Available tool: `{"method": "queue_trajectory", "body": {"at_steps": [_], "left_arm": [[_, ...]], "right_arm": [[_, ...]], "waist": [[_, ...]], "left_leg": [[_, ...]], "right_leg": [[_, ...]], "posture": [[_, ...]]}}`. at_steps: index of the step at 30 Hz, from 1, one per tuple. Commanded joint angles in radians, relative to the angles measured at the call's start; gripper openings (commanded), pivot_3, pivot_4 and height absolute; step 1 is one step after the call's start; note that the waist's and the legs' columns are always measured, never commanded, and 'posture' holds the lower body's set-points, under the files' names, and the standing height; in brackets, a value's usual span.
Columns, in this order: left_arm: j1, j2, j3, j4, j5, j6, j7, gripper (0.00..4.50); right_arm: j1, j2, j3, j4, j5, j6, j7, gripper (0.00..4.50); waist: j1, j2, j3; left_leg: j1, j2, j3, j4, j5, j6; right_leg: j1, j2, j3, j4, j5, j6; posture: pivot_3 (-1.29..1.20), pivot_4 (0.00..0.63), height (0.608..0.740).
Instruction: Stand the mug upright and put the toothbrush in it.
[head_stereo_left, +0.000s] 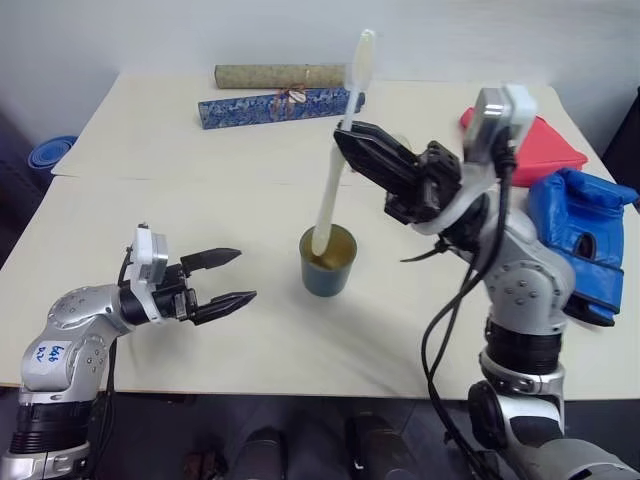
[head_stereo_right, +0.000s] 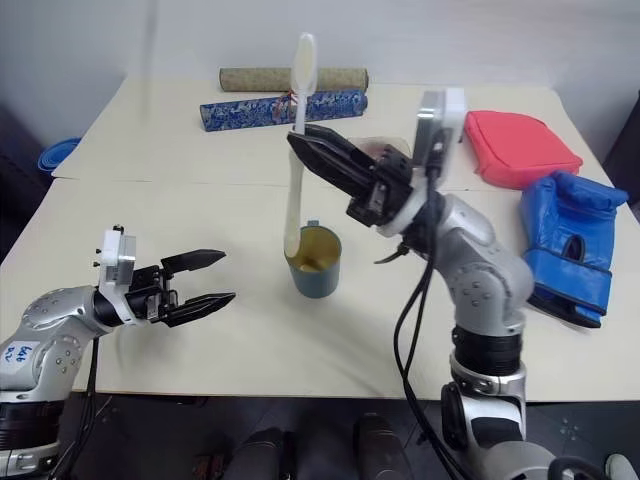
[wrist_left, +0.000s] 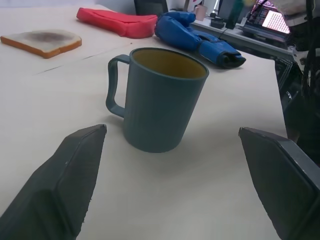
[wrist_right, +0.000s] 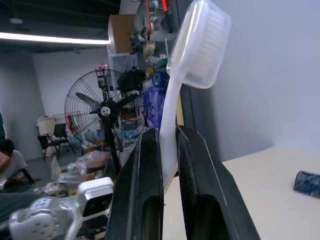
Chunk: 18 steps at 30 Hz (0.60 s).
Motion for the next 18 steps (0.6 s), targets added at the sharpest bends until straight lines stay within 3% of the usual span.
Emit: {"method": "queue_trajectory", "body": {"at_steps": [1,8,14,18], "left_arm": [[-0.014,-0.005,0.000,-0.014,0.002,-0.010,0.008,4.50],[-0.001,-0.005,0.006,-0.027,0.003,-0.018,0.017,4.50],[0.020,0.013,0.032,-0.016,0.025,-0.032,0.039,4.50],[0.074,0.037,0.071,0.015,0.117,-0.128,0.072,4.50]], "right_arm": [[0.006,0.005,0.030,0.104,-0.120,-0.192,0.072,0.08],[0.050,-0.014,0.072,0.250,-0.223,-0.373,0.205,0.08],[0.146,-0.068,0.093,0.203,-0.264,-0.441,0.271,2.01],[0.218,-0.225,0.042,0.178,-0.276,-0.440,0.330,3.41]], "waist": [[-0.001,0.000,0.000],[-0.008,0.000,0.000],[-0.018,0.000,0.000],[-0.018,0.000,0.000]], "left_leg": [[0.000,0.000,0.000,0.000,0.000,0.000],[0.000,0.000,0.000,0.000,0.000,0.000],[0.000,0.000,-0.001,0.000,0.000,0.000],[0.000,0.000,-0.001,0.000,0.000,0.000]], "right_leg": [[0.000,0.000,0.000,0.000,0.000,0.000],[0.000,0.000,-0.002,0.000,0.000,0.000],[0.000,0.000,-0.002,0.000,0.000,0.000],[0.001,-0.001,-0.002,0.000,0.000,0.000]], "posture": [[0.00,0.150,0.740],[0.00,0.150,0.740],[0.00,0.150,0.740],[0.00,0.150,0.740]]}}
